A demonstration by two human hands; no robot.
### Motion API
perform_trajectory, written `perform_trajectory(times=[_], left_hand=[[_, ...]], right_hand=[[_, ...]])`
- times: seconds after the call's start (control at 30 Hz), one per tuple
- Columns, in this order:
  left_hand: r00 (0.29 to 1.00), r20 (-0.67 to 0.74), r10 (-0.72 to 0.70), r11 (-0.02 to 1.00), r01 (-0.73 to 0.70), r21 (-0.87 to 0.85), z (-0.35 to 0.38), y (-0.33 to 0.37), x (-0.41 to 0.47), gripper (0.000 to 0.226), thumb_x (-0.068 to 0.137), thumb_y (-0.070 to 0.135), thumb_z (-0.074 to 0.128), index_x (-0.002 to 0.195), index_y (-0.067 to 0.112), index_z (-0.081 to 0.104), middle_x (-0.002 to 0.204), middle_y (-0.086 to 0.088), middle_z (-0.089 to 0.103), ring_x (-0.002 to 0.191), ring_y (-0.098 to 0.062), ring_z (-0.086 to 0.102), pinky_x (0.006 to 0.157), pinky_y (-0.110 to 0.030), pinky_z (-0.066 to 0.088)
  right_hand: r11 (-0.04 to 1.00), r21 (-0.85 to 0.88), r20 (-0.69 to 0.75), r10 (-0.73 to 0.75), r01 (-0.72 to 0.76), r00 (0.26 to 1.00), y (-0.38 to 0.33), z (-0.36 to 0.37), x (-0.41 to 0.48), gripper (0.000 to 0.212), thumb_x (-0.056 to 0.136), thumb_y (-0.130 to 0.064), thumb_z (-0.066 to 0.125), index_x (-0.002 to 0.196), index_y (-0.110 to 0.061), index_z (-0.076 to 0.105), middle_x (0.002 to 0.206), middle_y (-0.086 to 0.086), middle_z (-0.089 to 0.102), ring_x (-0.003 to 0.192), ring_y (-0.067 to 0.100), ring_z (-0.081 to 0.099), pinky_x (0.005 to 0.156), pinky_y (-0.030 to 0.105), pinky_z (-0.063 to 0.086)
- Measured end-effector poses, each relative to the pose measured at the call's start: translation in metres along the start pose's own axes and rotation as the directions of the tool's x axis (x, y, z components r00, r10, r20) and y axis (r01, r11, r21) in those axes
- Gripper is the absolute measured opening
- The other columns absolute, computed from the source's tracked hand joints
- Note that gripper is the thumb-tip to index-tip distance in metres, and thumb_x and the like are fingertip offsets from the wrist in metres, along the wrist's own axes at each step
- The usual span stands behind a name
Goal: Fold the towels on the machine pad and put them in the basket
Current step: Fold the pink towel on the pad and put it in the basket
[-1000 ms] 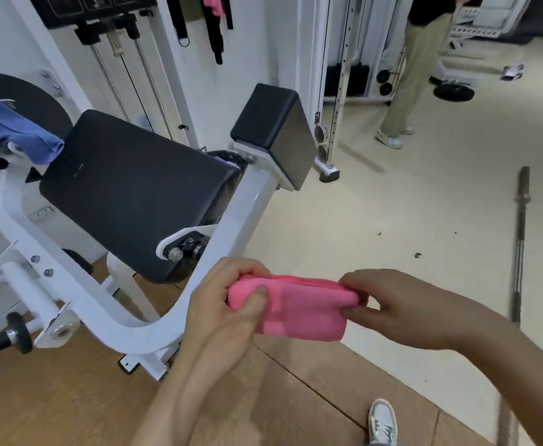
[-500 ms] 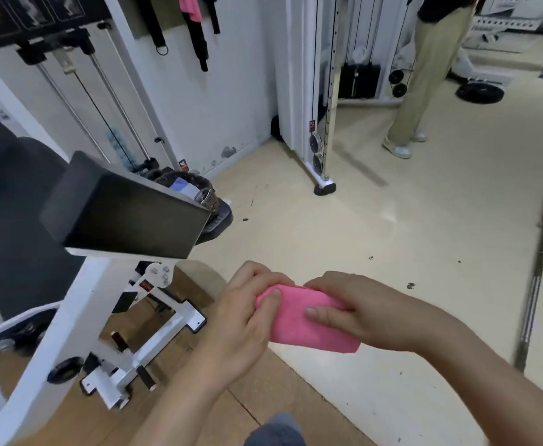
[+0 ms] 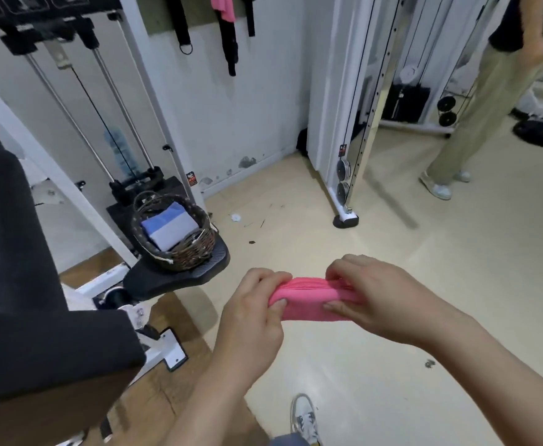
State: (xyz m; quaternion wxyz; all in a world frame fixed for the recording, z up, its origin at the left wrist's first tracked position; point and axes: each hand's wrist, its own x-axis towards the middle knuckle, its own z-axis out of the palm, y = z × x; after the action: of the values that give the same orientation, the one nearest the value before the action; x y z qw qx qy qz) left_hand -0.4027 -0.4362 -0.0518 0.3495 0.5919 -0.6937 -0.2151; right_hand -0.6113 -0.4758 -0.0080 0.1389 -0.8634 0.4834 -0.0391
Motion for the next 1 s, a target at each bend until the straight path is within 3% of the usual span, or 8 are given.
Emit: perform_trajectory(times=[0.13, 0.23, 0.43, 0.57, 0.7, 0.8, 0.9, 1.0], left_hand=[[0.985, -0.138, -0.103, 0.991, 0.114, 0.072, 0.01, -0.018, 0.064, 0.034, 0.083, 0.021, 0.054, 0.113, 0.025, 0.068, 0.112, 0.012, 0.061, 0.106, -0.006, 0.051, 0.09, -0.017, 0.036], [0.956, -0.223, -0.192, 0.969, 0.22, 0.11, 0.012, -0.033, 0.099, 0.032, 0.084, 0.017, 0.059, 0.113, 0.026, 0.069, 0.113, 0.014, 0.063, 0.107, -0.008, 0.052, 0.09, -0.02, 0.036], [0.848, -0.355, -0.393, 0.894, 0.442, 0.067, 0.01, -0.071, 0.148, 0.034, 0.077, 0.011, 0.075, 0.108, 0.027, 0.072, 0.106, 0.017, 0.068, 0.098, -0.005, 0.059, 0.085, -0.008, 0.034], [0.816, -0.37, -0.444, 0.862, 0.502, 0.074, 0.007, -0.102, 0.179, 0.037, 0.076, 0.007, 0.073, 0.109, 0.024, 0.069, 0.106, 0.016, 0.064, 0.097, -0.001, 0.056, 0.09, -0.013, 0.039], [0.752, -0.436, -0.494, 0.781, 0.605, 0.157, -0.004, -0.131, 0.211, 0.046, 0.076, 0.001, 0.068, 0.117, 0.022, 0.066, 0.111, 0.016, 0.056, 0.097, 0.001, 0.051, 0.088, -0.003, 0.029], [0.734, -0.487, -0.473, 0.73, 0.636, 0.249, -0.017, -0.163, 0.231, 0.048, 0.076, -0.007, 0.065, 0.118, 0.017, 0.067, 0.108, 0.008, 0.057, 0.094, -0.007, 0.055, 0.085, -0.013, 0.042], [0.692, -0.483, -0.537, 0.626, 0.711, 0.322, -0.027, -0.193, 0.24, 0.036, 0.084, 0.007, 0.066, 0.116, 0.022, 0.067, 0.106, 0.008, 0.057, 0.099, -0.015, 0.055, 0.079, -0.032, 0.053], [0.684, -0.471, -0.557, 0.592, 0.725, 0.352, -0.035, -0.226, 0.245, 0.033, 0.083, 0.013, 0.07, 0.115, 0.02, 0.069, 0.106, 0.006, 0.062, 0.099, -0.017, 0.059, 0.078, -0.033, 0.055]], right_hand=[[0.997, 0.007, 0.02, -0.072, 0.072, 0.997, 0.035, -0.014, 0.072, 0.023, 0.096, -0.036, 0.046, 0.119, -0.032, 0.049, 0.104, -0.012, 0.047, 0.097, 0.012, 0.049, 0.076, 0.031, 0.045], [0.986, -0.065, 0.016, -0.156, 0.157, 0.988, 0.054, -0.017, 0.124, 0.044, 0.088, -0.012, 0.052, 0.125, -0.035, 0.045, 0.111, -0.011, 0.045, 0.101, 0.014, 0.048, 0.07, 0.027, 0.041], [0.96, -0.122, -0.044, -0.26, 0.253, 0.965, 0.078, -0.001, 0.231, 0.037, 0.062, -0.016, 0.076, 0.09, -0.036, 0.063, 0.076, -0.016, 0.06, 0.072, 0.013, 0.06, 0.053, 0.024, 0.037], [0.922, -0.052, -0.045, -0.386, 0.383, 0.921, 0.087, 0.023, 0.306, 0.044, 0.054, -0.008, 0.078, 0.087, -0.034, 0.063, 0.077, -0.017, 0.063, 0.071, 0.013, 0.061, 0.056, 0.025, 0.043], [0.867, 0.075, -0.052, -0.49, 0.493, 0.87, 0.085, 0.04, 0.371, 0.04, 0.062, -0.006, 0.072, 0.093, -0.028, 0.062, 0.085, -0.013, 0.064, 0.076, 0.016, 0.06, 0.057, 0.022, 0.038], [0.772, 0.165, -0.049, -0.615, 0.614, 0.787, 0.074, 0.056, 0.418, 0.03, 0.073, -0.009, 0.065, 0.1, -0.021, 0.061, 0.095, -0.005, 0.063, 0.084, 0.022, 0.06, 0.065, 0.03, 0.05], [0.716, 0.178, -0.045, -0.679, 0.675, 0.733, 0.059, 0.073, 0.46, 0.031, 0.071, -0.006, 0.068, 0.098, -0.019, 0.063, 0.094, -0.002, 0.064, 0.085, 0.024, 0.061, 0.067, 0.035, 0.052], [0.698, 0.153, -0.002, -0.708, 0.7, 0.706, 0.042, 0.094, 0.498, 0.03, 0.069, -0.007, 0.073, 0.093, -0.021, 0.064, 0.089, -0.003, 0.063, 0.082, 0.024, 0.061, 0.063, 0.036, 0.049]])
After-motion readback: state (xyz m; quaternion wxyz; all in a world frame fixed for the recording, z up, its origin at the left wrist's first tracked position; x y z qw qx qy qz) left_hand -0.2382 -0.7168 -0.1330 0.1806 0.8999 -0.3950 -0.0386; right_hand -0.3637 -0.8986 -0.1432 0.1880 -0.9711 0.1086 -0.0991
